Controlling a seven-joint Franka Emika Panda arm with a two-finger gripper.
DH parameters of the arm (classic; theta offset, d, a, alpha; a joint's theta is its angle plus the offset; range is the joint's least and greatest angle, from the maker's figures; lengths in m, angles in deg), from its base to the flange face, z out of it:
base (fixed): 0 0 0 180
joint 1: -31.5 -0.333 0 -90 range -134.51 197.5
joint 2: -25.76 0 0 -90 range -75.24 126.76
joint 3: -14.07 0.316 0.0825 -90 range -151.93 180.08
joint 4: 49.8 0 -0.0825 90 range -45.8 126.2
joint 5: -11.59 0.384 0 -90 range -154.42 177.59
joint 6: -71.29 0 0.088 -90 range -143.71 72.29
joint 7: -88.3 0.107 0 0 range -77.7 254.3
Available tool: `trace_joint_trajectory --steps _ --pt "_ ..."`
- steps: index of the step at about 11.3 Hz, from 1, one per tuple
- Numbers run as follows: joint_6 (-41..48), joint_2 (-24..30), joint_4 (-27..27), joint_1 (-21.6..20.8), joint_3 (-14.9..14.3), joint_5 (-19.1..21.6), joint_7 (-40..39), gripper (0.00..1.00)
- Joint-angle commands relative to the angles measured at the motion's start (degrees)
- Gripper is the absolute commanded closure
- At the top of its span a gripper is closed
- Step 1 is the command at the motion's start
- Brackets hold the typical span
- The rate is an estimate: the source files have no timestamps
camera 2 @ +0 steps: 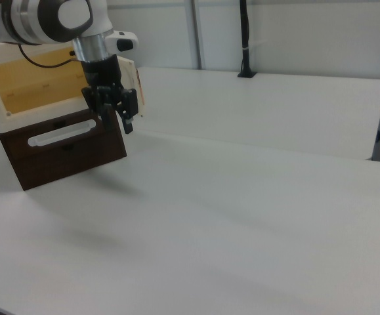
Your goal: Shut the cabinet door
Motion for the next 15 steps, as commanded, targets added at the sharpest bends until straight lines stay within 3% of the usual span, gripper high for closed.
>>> trace_joint_trajectory --steps 1,6,9,13,15 --pt "0.27 1.51 1.38 0.5 0.05 -0.53 -1.36 1.0" --pt "-2.79 1.07 -0.2 1.38 0.05 0.53 -1.54 1.0" --pt "-8.94 0.98 -3.52 1.56 -0.04 1.4 -1.45 1.0" --pt "-23.68 -0.07 -6.0 0.51 0.49 2.99 -0.66 1.0" --pt "-34.04 -2.17 -6.09 -0.37 0.93 2.99 3.79 1.0"
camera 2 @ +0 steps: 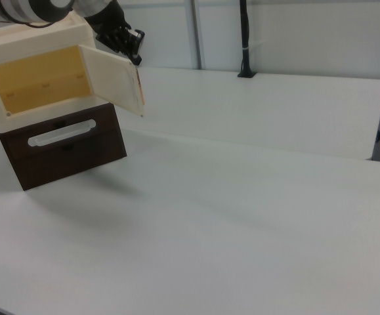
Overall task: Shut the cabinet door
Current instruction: 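Push the cream door with the gripper, swinging it toward the cabinet body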
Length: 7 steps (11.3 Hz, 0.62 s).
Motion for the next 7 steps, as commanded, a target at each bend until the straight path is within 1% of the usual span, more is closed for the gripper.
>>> trace_joint_trajectory --steps 1,2,4,6,7 --pt "-14.17 -3.66 -0.06 -2.21 0.19 0.48 6.48 1.0" --pt "-17.09 -4.72 -0.06 -2.92 0.19 0.47 7.03 1.0" --pt "-18.08 -5.78 0.03 -3.71 0.19 0.74 7.56 1.0" --pt "-16.86 -5.17 0.55 -5.73 0.19 0.74 7.47 1.0" --pt "-14.16 -4.99 0.47 -5.91 0.28 0.74 7.38 1.0"
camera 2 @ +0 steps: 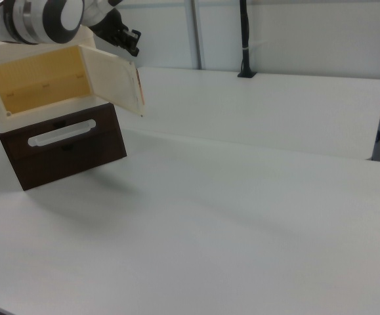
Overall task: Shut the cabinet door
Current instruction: 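Push the cream door with the gripper, swinging it toward the cabinet body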
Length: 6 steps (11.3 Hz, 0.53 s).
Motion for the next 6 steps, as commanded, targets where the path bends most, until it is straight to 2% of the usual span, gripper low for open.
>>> trace_joint_trajectory --steps 1,4,6 --pt "6.7 1.3 0.28 -1.64 -0.13 0.7 0.67 1.0" --pt "13.75 2.01 0.19 -1.46 2.33 1.22 0.5 1.0" --pt "16.74 2.62 0.1 -1.55 2.42 4.9 0.41 1.0"
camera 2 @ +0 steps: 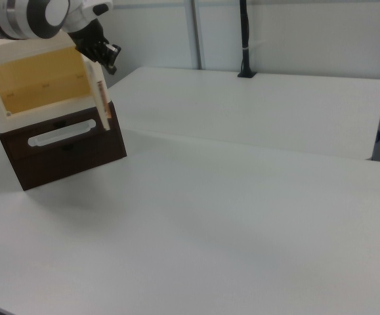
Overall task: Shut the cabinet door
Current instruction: 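Push the cream door with the gripper, swinging it toward the cabinet body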
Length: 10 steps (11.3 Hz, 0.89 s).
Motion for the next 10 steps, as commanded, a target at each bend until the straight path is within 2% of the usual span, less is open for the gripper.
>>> trace_joint_trajectory --steps 1,3,4,6,8,10 --pt "6.5 1.89 0.21 -0.16 1.07 4.6 0.17 1.0" --pt "10.81 2.94 0.12 -0.07 3.97 6.44 0.08 1.0" --pt "12.65 3.21 0.04 -0.07 4.85 9.85 0.25 1.0" --pt "17.66 3.21 -3.46 -0.16 5.73 16.53 0.6 1.0" --pt "17.6 3.21 -3.66 -0.07 8.72 17.44 0.78 1.0" --pt "14.1 2.17 -3.57 -0.07 8.81 17.27 0.52 1.0"
